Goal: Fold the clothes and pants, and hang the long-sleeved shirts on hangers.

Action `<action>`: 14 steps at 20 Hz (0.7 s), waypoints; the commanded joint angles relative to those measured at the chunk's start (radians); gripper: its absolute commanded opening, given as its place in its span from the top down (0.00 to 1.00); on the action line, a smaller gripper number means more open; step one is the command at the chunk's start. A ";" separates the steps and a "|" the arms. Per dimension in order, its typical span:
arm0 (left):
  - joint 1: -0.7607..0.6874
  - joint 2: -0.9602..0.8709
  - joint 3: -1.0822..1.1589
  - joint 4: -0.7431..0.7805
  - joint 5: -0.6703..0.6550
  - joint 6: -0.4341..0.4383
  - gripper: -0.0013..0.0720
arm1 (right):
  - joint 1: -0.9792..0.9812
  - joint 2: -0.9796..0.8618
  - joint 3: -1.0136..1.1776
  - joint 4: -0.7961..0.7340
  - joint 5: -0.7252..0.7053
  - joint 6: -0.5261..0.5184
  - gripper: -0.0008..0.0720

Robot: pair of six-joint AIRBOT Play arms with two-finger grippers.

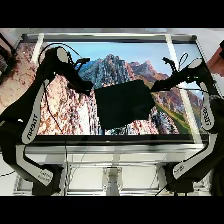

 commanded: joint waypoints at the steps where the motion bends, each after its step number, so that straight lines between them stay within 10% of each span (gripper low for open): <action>1: 0.000 0.000 0.000 -0.005 -0.018 0.003 0.95 | -0.003 -0.065 0.061 -0.003 0.023 -0.053 0.03; 14: -0.001 0.000 0.000 -0.006 -0.018 0.000 0.95 | -0.010 -0.237 0.071 0.268 0.262 -0.094 0.04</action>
